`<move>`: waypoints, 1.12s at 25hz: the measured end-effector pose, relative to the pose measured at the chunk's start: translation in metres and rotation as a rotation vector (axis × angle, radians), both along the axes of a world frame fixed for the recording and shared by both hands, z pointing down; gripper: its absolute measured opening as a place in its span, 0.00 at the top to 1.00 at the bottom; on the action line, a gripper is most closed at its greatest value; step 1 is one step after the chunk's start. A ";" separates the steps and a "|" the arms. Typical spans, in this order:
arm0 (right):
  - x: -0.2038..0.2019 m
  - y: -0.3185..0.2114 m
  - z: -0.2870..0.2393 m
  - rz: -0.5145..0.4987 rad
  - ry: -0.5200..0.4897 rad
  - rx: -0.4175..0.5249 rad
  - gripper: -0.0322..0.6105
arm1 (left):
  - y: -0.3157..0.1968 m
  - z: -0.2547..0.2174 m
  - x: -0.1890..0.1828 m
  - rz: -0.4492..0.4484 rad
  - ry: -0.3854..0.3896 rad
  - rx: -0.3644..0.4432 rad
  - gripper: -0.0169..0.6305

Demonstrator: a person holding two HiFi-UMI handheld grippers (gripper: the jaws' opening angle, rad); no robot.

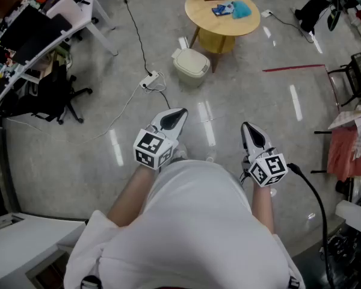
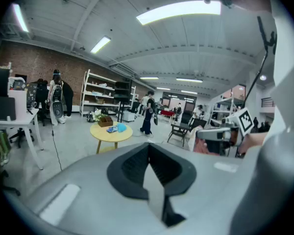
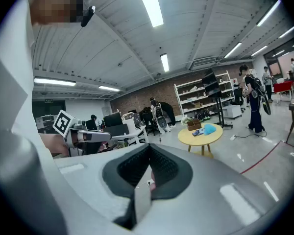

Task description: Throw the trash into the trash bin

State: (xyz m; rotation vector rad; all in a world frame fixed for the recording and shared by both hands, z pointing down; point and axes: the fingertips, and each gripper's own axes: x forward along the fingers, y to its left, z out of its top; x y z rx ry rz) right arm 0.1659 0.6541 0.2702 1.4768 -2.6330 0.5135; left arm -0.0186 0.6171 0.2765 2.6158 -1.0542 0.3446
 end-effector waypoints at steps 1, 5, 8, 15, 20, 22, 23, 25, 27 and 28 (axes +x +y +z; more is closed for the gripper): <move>0.001 -0.001 0.000 0.001 0.000 0.000 0.95 | 0.000 0.000 0.001 0.001 0.000 -0.001 0.97; 0.003 -0.003 0.000 0.003 -0.001 0.000 0.95 | -0.002 0.000 0.003 0.003 -0.001 -0.002 0.97; 0.003 -0.005 -0.001 0.003 -0.001 0.003 0.95 | -0.003 0.001 0.004 0.006 -0.001 -0.002 0.97; 0.008 -0.008 0.001 0.001 -0.014 -0.010 0.95 | -0.002 0.001 0.008 0.004 -0.002 -0.002 0.97; 0.011 -0.008 0.003 -0.023 -0.016 -0.011 0.95 | -0.001 0.004 0.013 -0.011 -0.005 -0.009 0.97; 0.014 -0.008 0.003 -0.032 -0.014 -0.012 0.95 | 0.000 0.005 0.017 -0.017 -0.005 -0.013 0.97; 0.016 -0.007 0.004 -0.035 -0.012 -0.013 0.95 | 0.000 0.006 0.019 -0.019 -0.006 -0.015 0.97; 0.023 -0.007 0.005 -0.039 -0.005 -0.015 0.95 | 0.001 0.007 0.025 -0.025 -0.008 -0.015 0.97; 0.032 -0.006 0.007 -0.042 -0.004 -0.017 0.95 | 0.002 0.008 0.031 -0.033 -0.009 -0.017 0.97; 0.036 -0.005 0.007 -0.043 -0.007 -0.017 0.95 | 0.003 0.009 0.034 -0.037 -0.010 -0.019 0.97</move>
